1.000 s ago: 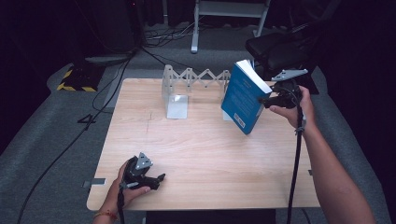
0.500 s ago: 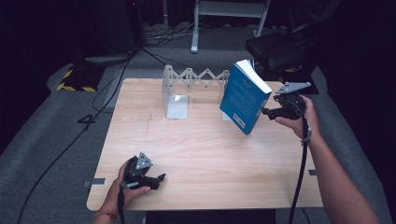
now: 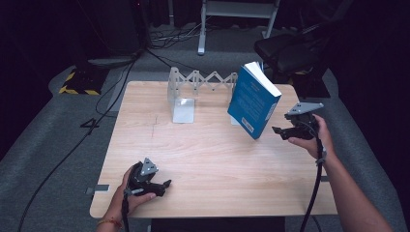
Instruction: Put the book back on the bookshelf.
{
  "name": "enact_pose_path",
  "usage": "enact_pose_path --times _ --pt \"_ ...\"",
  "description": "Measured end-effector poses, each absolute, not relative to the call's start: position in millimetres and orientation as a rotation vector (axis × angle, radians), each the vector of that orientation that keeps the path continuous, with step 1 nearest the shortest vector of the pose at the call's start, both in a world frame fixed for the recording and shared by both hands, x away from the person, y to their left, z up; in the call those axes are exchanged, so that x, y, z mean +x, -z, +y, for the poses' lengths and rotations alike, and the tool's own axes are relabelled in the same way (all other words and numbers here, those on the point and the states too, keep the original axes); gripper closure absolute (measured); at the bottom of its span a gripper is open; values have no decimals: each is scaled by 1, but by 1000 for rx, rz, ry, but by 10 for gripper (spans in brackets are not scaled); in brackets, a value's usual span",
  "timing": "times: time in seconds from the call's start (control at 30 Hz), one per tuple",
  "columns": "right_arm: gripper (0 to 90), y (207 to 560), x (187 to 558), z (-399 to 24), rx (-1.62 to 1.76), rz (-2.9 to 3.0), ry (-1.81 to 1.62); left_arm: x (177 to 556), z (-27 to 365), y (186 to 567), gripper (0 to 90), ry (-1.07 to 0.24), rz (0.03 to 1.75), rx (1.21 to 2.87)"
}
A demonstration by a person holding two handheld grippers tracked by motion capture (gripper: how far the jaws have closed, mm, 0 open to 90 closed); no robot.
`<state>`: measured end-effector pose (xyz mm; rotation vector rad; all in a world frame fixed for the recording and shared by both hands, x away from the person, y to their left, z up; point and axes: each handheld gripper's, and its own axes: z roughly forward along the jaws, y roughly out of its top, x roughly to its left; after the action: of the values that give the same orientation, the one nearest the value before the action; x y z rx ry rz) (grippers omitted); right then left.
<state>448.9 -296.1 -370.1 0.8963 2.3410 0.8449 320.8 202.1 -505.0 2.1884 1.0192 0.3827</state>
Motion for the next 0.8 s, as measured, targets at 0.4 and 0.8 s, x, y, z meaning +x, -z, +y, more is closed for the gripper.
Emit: enact_pose_path --times 0.4,0.8 --pt "290 406 426 -306 862 2388 -817 321 202 505 137 -387 1011 2197" --pt "288 443 403 -322 840 2440 -852 321 202 505 137 -386 1011 2195"
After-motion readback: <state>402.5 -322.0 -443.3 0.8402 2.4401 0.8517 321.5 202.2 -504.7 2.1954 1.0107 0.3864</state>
